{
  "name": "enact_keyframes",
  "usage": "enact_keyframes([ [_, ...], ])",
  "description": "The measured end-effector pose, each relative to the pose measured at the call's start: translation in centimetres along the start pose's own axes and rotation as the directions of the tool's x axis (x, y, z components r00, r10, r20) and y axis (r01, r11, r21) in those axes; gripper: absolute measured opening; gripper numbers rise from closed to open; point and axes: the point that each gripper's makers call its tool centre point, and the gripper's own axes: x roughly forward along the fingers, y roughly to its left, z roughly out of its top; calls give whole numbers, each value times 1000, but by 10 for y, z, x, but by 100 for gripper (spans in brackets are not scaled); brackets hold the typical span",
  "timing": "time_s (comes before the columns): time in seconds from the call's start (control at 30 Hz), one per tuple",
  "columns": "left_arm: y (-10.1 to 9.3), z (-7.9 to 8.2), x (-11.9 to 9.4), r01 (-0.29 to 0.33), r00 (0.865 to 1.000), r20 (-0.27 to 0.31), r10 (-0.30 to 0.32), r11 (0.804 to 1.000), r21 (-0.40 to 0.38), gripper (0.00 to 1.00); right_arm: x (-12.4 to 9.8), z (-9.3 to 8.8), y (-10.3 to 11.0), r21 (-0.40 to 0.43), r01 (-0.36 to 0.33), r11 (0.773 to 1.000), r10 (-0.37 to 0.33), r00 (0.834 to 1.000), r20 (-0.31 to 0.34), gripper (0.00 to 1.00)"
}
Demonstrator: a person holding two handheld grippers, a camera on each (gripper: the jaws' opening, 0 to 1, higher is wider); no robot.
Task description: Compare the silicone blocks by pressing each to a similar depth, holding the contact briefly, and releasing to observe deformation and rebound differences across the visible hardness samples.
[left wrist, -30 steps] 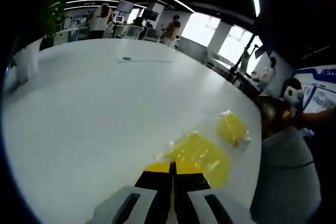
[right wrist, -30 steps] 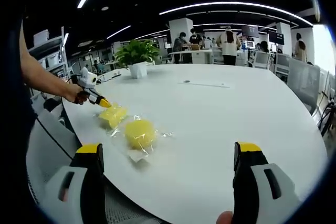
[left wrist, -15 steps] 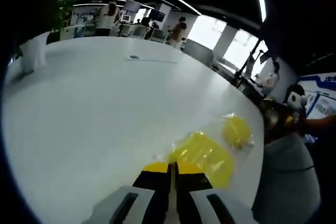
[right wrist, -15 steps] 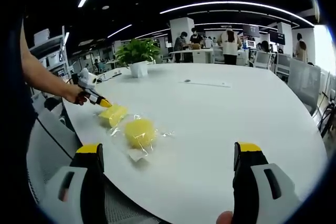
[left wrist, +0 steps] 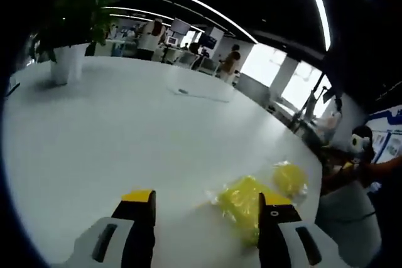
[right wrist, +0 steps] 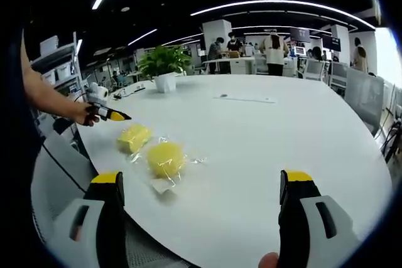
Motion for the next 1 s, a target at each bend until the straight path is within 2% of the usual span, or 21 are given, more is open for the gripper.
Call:
enact_keyframes([
  [0.03, 0, -3, -4, -9, 1000, -9, 10, 999, 46, 77, 1, 0, -2, 2, 0, 1000, 0, 1000, 0, 97],
  [0.13, -13, -5, -15, 8, 1000, -6, -7, 999, 44, 83, 3, 3, -3, 2, -1, 1000, 1, 1000, 9, 97],
  [0.33, -34, -8, -34, 7, 1000, 24, -9, 994, 110, 99, 6, 7, -6, 1, -7, 1000, 7, 1000, 22, 97],
  [0.53, -59, -16, -48, 9, 999, 42, -14, 991, 133, 100, 6, 12, -5, 14, -20, 1000, 20, 999, 29, 97],
  [0.7, -67, -13, -58, 6, 997, 75, -14, 994, 105, 100, 5, 4, -3, -12, -20, 1000, 20, 1000, 15, 97],
  [0.9, -78, -11, -72, -7, 993, 119, -8, 992, 124, 100, -4, -6, 3, -61, -23, 998, 22, 1000, -5, 97],
  [1.0, -83, -7, -75, -13, 991, 131, -3, 993, 121, 100, -11, -12, 5, -59, -27, 998, 26, 1000, -14, 97],
])
